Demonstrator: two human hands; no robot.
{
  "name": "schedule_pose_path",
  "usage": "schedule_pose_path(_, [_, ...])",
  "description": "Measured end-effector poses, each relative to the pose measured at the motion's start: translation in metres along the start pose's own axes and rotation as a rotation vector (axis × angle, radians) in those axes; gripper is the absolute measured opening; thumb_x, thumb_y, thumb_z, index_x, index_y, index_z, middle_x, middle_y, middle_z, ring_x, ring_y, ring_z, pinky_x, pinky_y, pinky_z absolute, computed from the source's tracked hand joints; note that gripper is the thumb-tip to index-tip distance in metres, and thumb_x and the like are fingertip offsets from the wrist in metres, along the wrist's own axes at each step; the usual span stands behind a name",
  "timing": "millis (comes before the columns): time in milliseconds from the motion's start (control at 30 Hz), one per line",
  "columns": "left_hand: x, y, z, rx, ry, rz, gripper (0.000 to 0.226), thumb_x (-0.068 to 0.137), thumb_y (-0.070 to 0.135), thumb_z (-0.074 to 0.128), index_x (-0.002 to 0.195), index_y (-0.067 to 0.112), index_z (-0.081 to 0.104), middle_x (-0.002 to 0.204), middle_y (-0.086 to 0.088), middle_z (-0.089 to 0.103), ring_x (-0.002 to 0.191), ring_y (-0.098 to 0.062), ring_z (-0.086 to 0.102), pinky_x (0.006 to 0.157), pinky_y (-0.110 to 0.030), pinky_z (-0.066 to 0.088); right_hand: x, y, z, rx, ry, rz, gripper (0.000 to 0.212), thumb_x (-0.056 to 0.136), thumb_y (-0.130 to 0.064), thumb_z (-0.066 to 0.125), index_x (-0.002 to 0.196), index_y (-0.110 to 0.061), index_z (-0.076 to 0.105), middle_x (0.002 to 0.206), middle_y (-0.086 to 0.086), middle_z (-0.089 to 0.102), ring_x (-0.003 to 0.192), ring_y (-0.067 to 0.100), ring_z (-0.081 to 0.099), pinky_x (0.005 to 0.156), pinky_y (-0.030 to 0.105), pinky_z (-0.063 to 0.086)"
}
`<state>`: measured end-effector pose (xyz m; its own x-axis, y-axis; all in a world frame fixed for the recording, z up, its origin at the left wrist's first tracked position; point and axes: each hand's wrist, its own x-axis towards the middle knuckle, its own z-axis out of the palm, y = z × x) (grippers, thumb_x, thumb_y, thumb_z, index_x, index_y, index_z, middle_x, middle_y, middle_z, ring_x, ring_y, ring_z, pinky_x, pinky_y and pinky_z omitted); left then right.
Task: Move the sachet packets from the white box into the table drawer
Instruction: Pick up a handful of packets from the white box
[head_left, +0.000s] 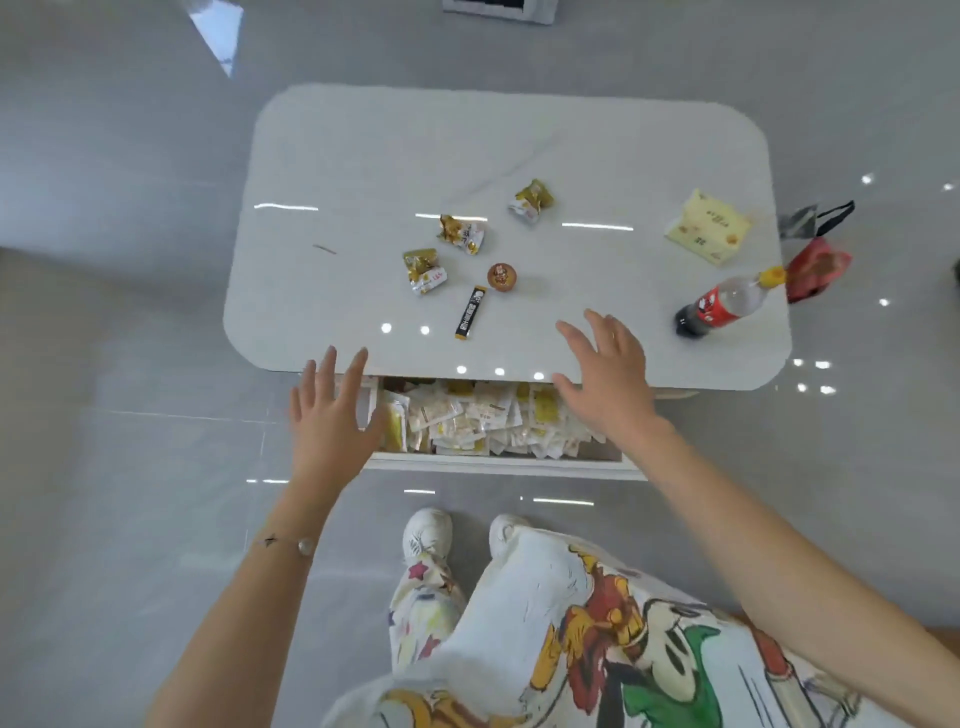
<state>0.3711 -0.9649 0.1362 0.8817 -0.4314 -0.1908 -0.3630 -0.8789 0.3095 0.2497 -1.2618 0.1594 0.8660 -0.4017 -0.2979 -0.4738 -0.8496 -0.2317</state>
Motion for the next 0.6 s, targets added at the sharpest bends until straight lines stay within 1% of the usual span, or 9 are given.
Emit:
schedule_pose_path(100, [-0.023, -0.002, -0.054, 0.032, 0.013, -0.029, 0.069, 0.092, 0.042, 0.056, 0.152, 0.031, 0.024, 0.159, -0.011, 0.022, 0.146, -0.037, 0.016, 0.116, -0.053, 0.016, -0.010, -0.040, -0.044, -0.086, -0.001, -0.120, 0.064, 0.097, -0.045, 0.044, 0.152, -0.027, 0.018, 0.160, 0.009, 0.009, 0.147, 0.031, 0.004, 0.119, 0.046, 0.007])
schedule_pose_path(167, [-0.041, -0.004, -0.081, 0.059, 0.032, -0.054, 0.070, 0.093, 0.046, 0.052, 0.153, 0.032, 0.020, 0.160, -0.009, 0.020, 0.147, -0.035, 0.015, 0.117, -0.051, 0.013, -0.017, -0.072, -0.064, -0.111, 0.011, -0.207, 0.064, 0.096, -0.045, 0.045, 0.152, -0.027, 0.019, 0.160, 0.009, 0.009, 0.147, 0.031, 0.004, 0.119, 0.046, 0.007])
schedule_pose_path(333, [-0.084, -0.023, -0.130, 0.062, 0.100, -0.164, 0.071, 0.094, 0.050, 0.046, 0.154, 0.033, 0.012, 0.161, -0.007, 0.014, 0.148, -0.034, 0.011, 0.118, -0.050, 0.009, -0.031, -0.156, -0.088, -0.126, 0.005, -0.401, 0.062, 0.096, -0.044, 0.047, 0.151, -0.029, 0.023, 0.159, 0.008, 0.015, 0.146, 0.030, 0.008, 0.118, 0.047, 0.010])
schedule_pose_path(433, [-0.116, -0.055, -0.152, 0.065, 0.160, -0.268, 0.070, 0.095, 0.053, 0.043, 0.154, 0.034, 0.011, 0.162, -0.006, 0.013, 0.148, -0.032, 0.009, 0.119, -0.049, 0.010, -0.040, -0.212, -0.090, -0.144, -0.006, -0.531, 0.063, 0.096, -0.043, 0.048, 0.151, -0.030, 0.022, 0.159, 0.007, 0.014, 0.146, 0.030, 0.007, 0.118, 0.046, 0.011])
schedule_pose_path(600, [-0.178, -0.126, -0.179, 0.044, 0.251, -0.431, 0.070, 0.093, 0.051, 0.049, 0.153, 0.034, 0.016, 0.161, -0.006, 0.016, 0.148, -0.032, 0.011, 0.118, -0.048, 0.009, -0.057, -0.311, -0.081, -0.188, -0.013, -0.723, 0.061, 0.096, -0.041, 0.047, 0.151, -0.029, 0.022, 0.160, 0.007, 0.012, 0.147, 0.030, 0.005, 0.117, 0.045, 0.008])
